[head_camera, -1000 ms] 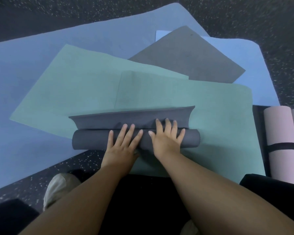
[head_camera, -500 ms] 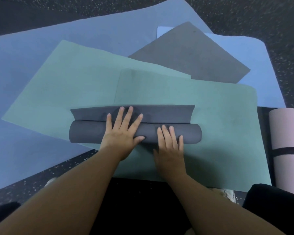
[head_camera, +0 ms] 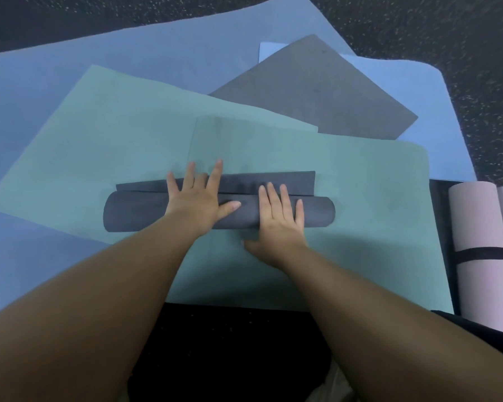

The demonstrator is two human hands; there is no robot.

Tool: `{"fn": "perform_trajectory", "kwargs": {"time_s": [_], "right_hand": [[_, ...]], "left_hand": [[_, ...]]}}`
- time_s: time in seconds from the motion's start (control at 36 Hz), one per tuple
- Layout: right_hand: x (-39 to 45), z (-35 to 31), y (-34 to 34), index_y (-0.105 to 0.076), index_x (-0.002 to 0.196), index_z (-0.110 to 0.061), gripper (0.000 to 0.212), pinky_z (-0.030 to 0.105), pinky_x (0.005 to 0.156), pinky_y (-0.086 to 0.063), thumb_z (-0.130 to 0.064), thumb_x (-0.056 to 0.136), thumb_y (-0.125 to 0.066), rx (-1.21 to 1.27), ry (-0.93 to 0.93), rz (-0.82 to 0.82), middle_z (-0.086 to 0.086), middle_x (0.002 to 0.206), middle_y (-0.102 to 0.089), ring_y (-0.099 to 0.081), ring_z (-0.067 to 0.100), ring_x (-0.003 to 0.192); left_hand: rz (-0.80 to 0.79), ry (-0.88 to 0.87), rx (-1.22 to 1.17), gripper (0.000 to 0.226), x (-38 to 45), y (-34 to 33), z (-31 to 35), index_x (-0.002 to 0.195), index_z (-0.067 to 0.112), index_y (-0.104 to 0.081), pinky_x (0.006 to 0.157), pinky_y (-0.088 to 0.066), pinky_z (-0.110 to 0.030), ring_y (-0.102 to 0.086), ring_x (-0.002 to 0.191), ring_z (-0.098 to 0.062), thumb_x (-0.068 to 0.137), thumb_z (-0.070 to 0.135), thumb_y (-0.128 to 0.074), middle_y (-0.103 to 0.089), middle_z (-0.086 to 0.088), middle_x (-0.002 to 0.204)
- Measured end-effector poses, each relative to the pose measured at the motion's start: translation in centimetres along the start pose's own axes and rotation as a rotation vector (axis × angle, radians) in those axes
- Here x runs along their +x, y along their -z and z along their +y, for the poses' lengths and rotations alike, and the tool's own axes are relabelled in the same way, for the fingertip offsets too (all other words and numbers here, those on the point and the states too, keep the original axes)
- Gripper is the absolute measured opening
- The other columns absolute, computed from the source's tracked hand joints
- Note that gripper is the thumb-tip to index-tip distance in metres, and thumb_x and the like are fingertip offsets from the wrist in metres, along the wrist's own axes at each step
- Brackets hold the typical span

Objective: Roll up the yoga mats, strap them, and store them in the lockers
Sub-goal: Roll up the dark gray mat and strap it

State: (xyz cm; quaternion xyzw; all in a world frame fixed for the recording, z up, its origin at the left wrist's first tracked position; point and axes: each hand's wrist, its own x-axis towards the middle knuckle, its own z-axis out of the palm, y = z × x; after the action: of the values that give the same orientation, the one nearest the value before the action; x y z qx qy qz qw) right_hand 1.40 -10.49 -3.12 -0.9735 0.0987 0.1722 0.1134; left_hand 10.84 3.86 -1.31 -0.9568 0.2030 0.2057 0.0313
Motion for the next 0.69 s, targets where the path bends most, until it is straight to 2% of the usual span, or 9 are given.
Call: {"fn": "perform_trajectory", "kwargs": {"time_s": [0.06,0.17,0.22,0.28,0.33,0.42,0.5,0.61,0.69], "right_hand": [[0.4,-0.1,0.4,0.02,0.152,-0.02,0.107,0.043,0.112,0.022,-0.047,0.084,-0.058,0.011,-0.011,-0.02,-0.008,0.16,0.024,0.029,0.016,0.144],[1.3,-0.1,1.2,0.019,0.153,-0.02,0.107,0.044,0.115,0.019,-0.046,0.084,-0.059,0.018,-0.017,-0.05,-0.007,0.16,0.023,0.029,0.015,0.145],[1.5,-0.1,1.2,0.018,0.153,-0.02,0.107,0.044,0.116,0.017,-0.046,0.083,-0.06,0.021,-0.016,-0.039,-0.006,0.16,0.023,0.027,0.016,0.145],[1.4,-0.2,1.2,0.018,0.153,-0.021,0.108,0.044,0.116,0.017,-0.044,0.082,-0.061,0.02,-0.017,-0.018,-0.005,0.16,0.024,0.026,0.016,0.146],[1.3,-0.2,1.2,0.02,0.152,-0.022,0.109,0.044,0.115,0.017,-0.043,0.083,-0.062,0.005,-0.018,-0.008,-0.004,0.159,0.026,0.026,0.017,0.146],[1.1,-0.2,1.1,0.02,0.152,-0.022,0.106,0.044,0.115,0.017,-0.044,0.085,-0.06,-0.019,-0.023,-0.014,-0.002,0.16,0.025,0.025,0.019,0.146],[1.1,-0.3,1.1,0.017,0.153,-0.023,0.099,0.045,0.116,0.016,-0.046,0.089,-0.055,-0.023,-0.034,-0.028,-0.002,0.162,0.014,0.019,0.019,0.148],[1.6,-0.5,1.1,0.015,0.154,-0.023,0.09,0.045,0.116,0.013,-0.046,0.094,-0.049,-0.067,-0.05,-0.029,0.002,0.158,-0.005,0.005,0.022,0.148],[1.8,-0.6,1.6,0.01,0.154,-0.018,0.086,0.048,0.117,0.01,-0.05,0.097,-0.046,-0.142,-0.028,-0.047,0.007,0.154,-0.01,-0.003,0.026,0.146]], "left_hand": [[0.021,0.018,-0.002,0.087,0.3,0.1,0.1,0.15,0.021,0.022,0.115,-0.001,-0.059,-0.005,0.148,-0.026,0.091,0.07,-0.019,-0.021,-0.01,0.155],[0.1,0.022,-0.004,0.084,0.6,0.2,0.3,0.154,0.018,0.007,0.116,-0.01,-0.052,-0.032,0.133,-0.027,0.092,0.066,-0.024,-0.034,-0.012,0.14],[0.101,-0.001,-0.022,0.075,0.7,0.3,0.3,0.154,0.021,-0.013,0.112,-0.02,-0.044,-0.035,0.127,-0.029,0.094,0.063,-0.027,-0.036,-0.013,0.136],[0.074,-0.03,-0.052,0.061,0.7,0.6,0.2,0.144,0.024,-0.039,0.103,-0.03,-0.039,-0.036,0.122,-0.029,0.096,0.06,-0.029,-0.037,-0.012,0.129],[0.068,-0.048,-0.068,0.053,0.5,0.7,0.1,0.134,0.025,-0.049,0.098,-0.033,-0.037,-0.037,0.119,-0.027,0.097,0.058,-0.03,-0.038,-0.01,0.125],[0.129,-0.063,-0.076,0.051,0.1,0.3,0.1,0.133,0.026,-0.051,0.097,-0.033,-0.037,-0.038,0.118,-0.026,0.098,0.056,-0.03,-0.037,-0.008,0.127],[0.123,-0.102,-0.117,0.052,-0.2,-0.1,-0.3,0.138,0.029,-0.045,0.104,-0.028,-0.039,-0.038,0.129,-0.025,0.097,0.057,-0.03,-0.034,-0.002,0.145],[0.031,-0.235,-0.03,0.084,-0.5,-0.4,-1.4,0.148,0.031,-0.026,0.104,-0.028,-0.04,-0.039,0.132,-0.022,0.079,0.077,-0.044,-0.038,0.005,0.148],[-0.007,-0.235,0.021,0.089,-0.4,-0.3,-1.4,0.15,0.031,-0.017,0.107,-0.028,-0.041,-0.037,0.132,-0.024,0.08,0.067,-0.058,-0.034,0.003,0.15]]}}
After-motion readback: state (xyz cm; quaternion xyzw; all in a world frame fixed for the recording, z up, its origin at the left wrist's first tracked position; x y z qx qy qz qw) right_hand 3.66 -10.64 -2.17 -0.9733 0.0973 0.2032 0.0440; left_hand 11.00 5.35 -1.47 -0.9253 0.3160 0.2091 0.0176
